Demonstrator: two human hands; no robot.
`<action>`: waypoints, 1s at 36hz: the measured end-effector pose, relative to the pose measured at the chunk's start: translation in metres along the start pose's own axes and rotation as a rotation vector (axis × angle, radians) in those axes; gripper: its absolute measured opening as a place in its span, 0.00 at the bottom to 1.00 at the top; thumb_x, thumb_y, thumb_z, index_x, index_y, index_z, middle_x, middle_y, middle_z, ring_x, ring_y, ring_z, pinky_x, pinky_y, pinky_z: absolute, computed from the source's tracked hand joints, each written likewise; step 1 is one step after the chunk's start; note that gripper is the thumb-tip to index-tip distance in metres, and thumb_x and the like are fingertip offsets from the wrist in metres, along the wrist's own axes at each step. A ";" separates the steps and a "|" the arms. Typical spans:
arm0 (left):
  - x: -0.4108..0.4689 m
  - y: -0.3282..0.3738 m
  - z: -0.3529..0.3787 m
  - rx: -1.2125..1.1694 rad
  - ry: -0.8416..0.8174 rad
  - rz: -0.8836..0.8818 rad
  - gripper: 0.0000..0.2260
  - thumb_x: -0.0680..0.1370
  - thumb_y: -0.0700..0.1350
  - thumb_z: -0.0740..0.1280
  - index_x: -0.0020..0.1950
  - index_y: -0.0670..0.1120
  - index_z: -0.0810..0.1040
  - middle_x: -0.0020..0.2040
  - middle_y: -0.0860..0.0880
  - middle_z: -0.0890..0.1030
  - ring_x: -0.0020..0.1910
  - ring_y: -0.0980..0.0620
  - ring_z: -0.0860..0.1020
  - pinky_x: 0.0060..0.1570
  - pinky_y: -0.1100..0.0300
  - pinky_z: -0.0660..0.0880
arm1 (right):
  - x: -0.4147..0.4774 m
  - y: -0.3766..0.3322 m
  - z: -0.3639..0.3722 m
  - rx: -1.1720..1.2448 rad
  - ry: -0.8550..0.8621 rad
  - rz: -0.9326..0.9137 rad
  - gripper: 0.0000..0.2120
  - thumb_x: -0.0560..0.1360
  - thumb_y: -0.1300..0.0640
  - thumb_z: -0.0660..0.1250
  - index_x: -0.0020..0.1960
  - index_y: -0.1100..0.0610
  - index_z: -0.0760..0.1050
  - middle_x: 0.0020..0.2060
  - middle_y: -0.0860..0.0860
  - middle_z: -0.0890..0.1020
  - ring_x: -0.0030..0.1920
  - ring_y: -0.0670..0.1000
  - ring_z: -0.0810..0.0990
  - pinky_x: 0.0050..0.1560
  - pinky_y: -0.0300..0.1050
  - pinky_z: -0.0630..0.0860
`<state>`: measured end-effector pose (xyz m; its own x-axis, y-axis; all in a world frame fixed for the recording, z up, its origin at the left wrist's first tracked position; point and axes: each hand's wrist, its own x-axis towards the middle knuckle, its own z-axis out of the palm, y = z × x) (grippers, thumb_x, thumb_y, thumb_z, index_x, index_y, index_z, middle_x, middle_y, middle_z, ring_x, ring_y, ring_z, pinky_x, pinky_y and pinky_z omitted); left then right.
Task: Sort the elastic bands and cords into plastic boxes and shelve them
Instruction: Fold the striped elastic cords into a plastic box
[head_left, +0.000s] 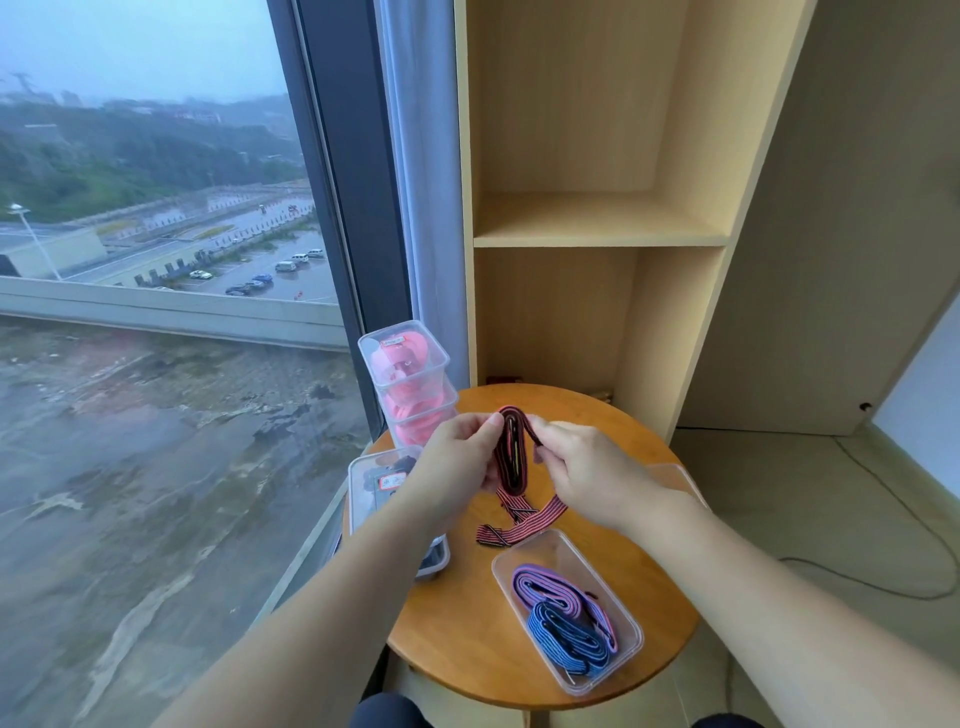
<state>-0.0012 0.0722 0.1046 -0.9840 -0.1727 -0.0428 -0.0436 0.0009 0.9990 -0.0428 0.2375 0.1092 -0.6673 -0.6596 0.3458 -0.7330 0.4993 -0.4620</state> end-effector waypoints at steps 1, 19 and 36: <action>0.000 0.001 0.001 -0.046 0.014 -0.010 0.11 0.84 0.47 0.59 0.47 0.45 0.77 0.25 0.54 0.74 0.23 0.58 0.71 0.26 0.63 0.69 | 0.000 -0.001 0.001 0.017 -0.011 0.000 0.20 0.81 0.64 0.57 0.73 0.58 0.67 0.50 0.55 0.80 0.50 0.54 0.77 0.51 0.51 0.75; -0.002 0.015 -0.014 0.051 0.106 0.048 0.06 0.80 0.48 0.66 0.46 0.49 0.72 0.40 0.45 0.81 0.27 0.53 0.79 0.26 0.60 0.75 | 0.002 0.001 -0.003 -0.073 -0.078 -0.053 0.23 0.79 0.52 0.66 0.72 0.52 0.68 0.54 0.51 0.79 0.54 0.53 0.77 0.52 0.53 0.75; -0.007 0.025 -0.036 0.403 -0.124 -0.020 0.09 0.79 0.51 0.68 0.55 0.49 0.84 0.28 0.60 0.79 0.23 0.65 0.72 0.25 0.74 0.65 | 0.020 -0.003 -0.023 -0.118 0.022 -0.124 0.15 0.81 0.56 0.63 0.66 0.59 0.76 0.54 0.55 0.83 0.55 0.55 0.80 0.54 0.55 0.76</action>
<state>0.0110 0.0385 0.1296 -0.9946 -0.0570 -0.0871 -0.1024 0.3880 0.9159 -0.0572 0.2356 0.1362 -0.5730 -0.7082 0.4125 -0.8192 0.4786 -0.3161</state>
